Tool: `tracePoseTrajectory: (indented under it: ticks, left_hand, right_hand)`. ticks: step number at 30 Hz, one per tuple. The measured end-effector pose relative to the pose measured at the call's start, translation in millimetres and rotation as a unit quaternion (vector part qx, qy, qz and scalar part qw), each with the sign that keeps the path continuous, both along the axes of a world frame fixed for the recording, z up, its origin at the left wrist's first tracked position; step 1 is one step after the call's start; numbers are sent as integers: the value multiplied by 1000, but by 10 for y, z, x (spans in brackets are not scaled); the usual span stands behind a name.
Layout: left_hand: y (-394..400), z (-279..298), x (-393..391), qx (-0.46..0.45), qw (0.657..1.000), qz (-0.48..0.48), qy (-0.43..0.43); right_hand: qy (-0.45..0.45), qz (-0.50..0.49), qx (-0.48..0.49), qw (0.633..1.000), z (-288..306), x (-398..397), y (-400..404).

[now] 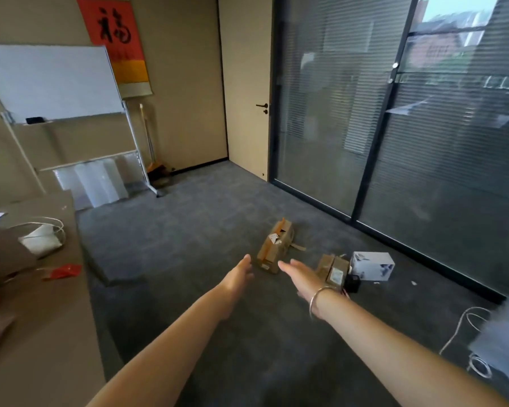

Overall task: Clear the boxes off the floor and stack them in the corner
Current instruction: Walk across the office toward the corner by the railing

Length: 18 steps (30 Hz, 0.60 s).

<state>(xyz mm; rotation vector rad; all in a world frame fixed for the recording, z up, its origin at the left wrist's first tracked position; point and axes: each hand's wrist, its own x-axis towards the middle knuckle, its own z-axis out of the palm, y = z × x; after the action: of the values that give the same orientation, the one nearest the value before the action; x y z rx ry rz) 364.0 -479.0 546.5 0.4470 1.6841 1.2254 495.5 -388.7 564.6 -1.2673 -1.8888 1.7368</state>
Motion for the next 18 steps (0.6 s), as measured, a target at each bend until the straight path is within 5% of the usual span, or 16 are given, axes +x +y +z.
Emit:
tracePoseTrajectory:
  ticks: [18]
  left_hand:
    - [3345, -23, -2092, -15, 1000, -13, -9]
  right_hand:
    - [-11, -73, -44, 996, -118, -2019, 3311]
